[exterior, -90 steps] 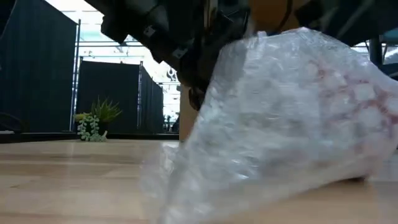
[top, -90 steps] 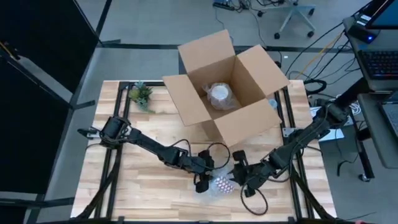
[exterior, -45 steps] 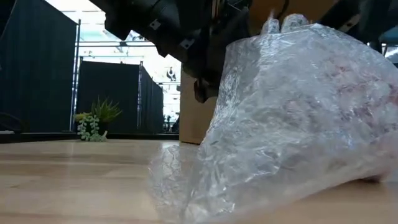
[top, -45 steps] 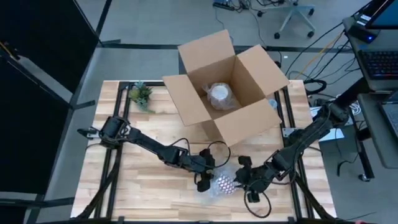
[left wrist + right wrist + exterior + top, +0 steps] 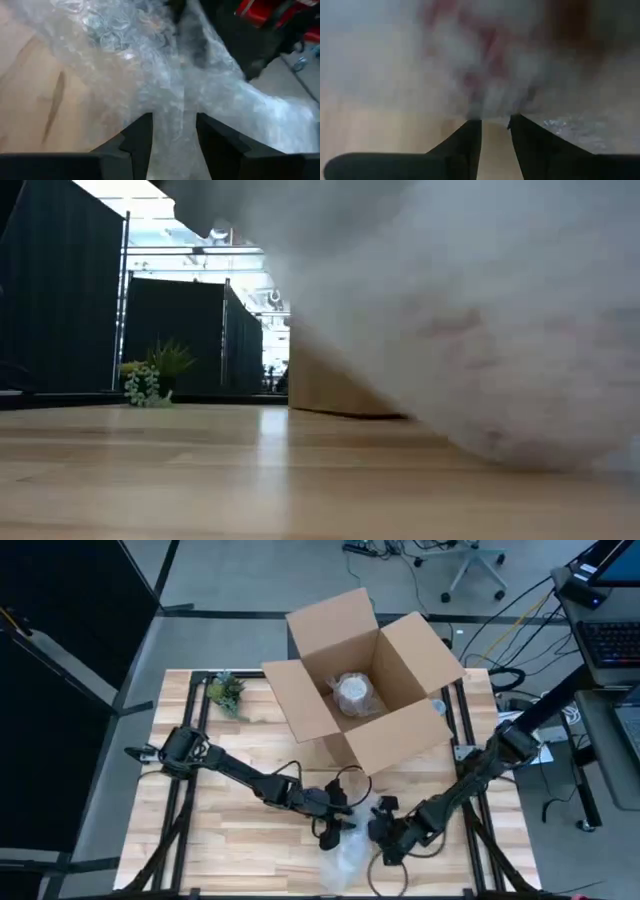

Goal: Wrap mug
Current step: Wrap the red mug with the bubble wrap

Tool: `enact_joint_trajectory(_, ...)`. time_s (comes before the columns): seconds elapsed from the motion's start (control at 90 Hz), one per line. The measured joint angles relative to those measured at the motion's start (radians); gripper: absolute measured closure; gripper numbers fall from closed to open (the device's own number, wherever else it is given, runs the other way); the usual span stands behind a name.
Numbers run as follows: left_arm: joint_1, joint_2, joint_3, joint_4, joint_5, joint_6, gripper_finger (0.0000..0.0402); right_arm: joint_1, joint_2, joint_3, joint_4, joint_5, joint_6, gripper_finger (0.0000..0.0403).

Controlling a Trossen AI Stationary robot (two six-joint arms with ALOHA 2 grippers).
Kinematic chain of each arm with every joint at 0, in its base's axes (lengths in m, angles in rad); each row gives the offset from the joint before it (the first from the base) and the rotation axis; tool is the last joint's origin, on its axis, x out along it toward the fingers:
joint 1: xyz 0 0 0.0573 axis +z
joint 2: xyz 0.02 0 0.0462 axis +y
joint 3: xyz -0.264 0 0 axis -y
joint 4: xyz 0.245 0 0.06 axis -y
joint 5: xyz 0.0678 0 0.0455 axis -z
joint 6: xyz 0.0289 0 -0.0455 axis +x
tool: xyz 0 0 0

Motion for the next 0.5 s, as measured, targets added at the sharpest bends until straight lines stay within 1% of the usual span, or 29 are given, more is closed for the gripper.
enact_joint_trajectory(0.111,-0.007,0.0,0.014,-0.015,0.0,0.0,0.026,-0.03,0.034,0.003,0.061,0.008,-0.045,0.0314)
enact_joint_trajectory(0.189,-0.011,0.0,0.023,-0.03,-0.001,0.001,0.026,-0.041,0.045,0.003,0.079,0.06,-0.081,0.0314)
enact_joint_trajectory(0.256,-0.01,0.0,0.035,-0.055,-0.001,0.002,0.026,-0.047,0.045,0.001,0.08,0.125,-0.108,0.0314)
enact_joint_trajectory(0.289,-0.01,0.0,0.041,-0.073,-0.001,0.003,0.026,-0.051,0.042,0.001,0.077,0.137,-0.125,0.0314)
enact_joint_trajectory(0.344,-0.01,0.0,0.049,-0.095,-0.002,0.004,0.026,-0.055,0.025,0.001,0.048,0.13,-0.146,0.0314)
enact_joint_trajectory(0.411,-0.012,0.0,0.058,-0.109,0.004,0.007,0.026,-0.048,-0.015,0.0,-0.03,0.092,-0.139,0.0314)
enact_joint_trajectory(0.5,-0.016,0.0,0.058,-0.113,0.007,0.008,0.026,-0.019,-0.083,0.0,-0.138,0.059,-0.065,0.0314)
